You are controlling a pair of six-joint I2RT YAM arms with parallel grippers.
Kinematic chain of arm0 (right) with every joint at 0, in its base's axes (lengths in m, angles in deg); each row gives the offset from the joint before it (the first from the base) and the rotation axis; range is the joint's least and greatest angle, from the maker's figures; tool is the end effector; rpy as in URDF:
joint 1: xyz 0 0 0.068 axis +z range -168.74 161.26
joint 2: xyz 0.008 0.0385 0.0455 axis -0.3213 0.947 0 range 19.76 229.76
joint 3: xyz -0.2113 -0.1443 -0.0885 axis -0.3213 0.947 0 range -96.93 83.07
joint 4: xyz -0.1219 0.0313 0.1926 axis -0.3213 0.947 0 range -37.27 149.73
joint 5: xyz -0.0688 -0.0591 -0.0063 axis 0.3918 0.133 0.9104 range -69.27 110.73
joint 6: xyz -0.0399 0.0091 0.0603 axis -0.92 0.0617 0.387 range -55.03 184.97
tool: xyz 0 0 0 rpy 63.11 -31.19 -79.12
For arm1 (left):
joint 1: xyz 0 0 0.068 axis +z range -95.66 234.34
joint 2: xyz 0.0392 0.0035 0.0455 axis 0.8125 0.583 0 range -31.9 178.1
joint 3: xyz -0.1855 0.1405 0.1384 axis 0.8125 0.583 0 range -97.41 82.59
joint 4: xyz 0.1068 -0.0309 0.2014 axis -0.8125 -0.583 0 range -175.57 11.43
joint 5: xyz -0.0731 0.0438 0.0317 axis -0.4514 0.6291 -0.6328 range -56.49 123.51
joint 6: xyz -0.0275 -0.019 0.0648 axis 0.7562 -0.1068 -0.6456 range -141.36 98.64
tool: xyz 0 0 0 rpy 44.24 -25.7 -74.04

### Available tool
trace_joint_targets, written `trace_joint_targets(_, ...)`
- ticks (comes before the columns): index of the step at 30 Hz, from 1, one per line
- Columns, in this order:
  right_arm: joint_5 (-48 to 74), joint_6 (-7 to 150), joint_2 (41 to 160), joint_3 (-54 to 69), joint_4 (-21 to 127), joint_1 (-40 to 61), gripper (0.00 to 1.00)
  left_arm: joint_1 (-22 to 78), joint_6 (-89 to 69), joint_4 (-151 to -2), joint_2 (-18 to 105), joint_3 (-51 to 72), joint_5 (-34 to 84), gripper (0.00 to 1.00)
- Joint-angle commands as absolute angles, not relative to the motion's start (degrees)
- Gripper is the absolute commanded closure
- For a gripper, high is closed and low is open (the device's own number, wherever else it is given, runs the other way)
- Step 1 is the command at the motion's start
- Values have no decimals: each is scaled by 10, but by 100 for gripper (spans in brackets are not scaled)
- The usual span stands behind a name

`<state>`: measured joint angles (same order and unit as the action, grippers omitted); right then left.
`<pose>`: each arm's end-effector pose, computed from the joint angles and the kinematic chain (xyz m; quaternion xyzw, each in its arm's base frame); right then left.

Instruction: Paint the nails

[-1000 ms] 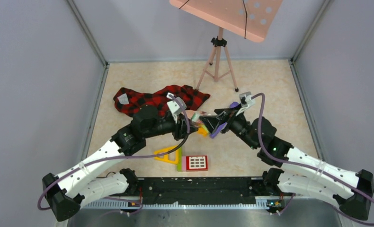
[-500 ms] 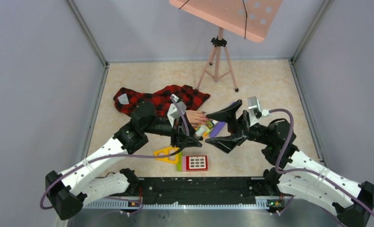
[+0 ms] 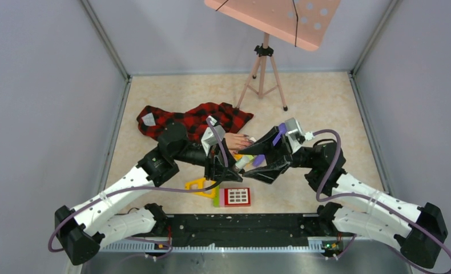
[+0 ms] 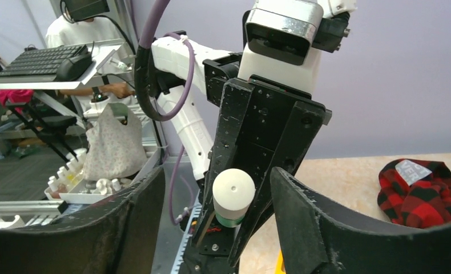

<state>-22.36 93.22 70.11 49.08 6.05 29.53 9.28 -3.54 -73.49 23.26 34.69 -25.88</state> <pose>0.0852 0.1578 0.3730 -0.3941 0.4004 0.6431 0.5204 0.0990 -0.1730 0.3572 0.4812 0.5273 -0.6188 0.3278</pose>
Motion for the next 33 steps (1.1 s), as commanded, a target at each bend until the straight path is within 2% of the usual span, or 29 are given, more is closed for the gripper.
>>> trace_joint_targets(1,-247,948,710,472,9,303,40,89,-44,-711,235,321,-269,100)
trace_joint_targets(8,-247,942,720,469,30,305,64,89,-48,-715,234,321,-263,100)
trace_joint_targets(14,-243,929,721,473,57,307,100,89,-64,-728,223,324,-229,100)
trace_joint_targets(24,-172,875,738,482,171,333,100,91,-113,-776,188,327,-66,100)
trace_joint_targets(33,-73,945,831,473,191,355,100,91,-145,-809,147,344,151,100)
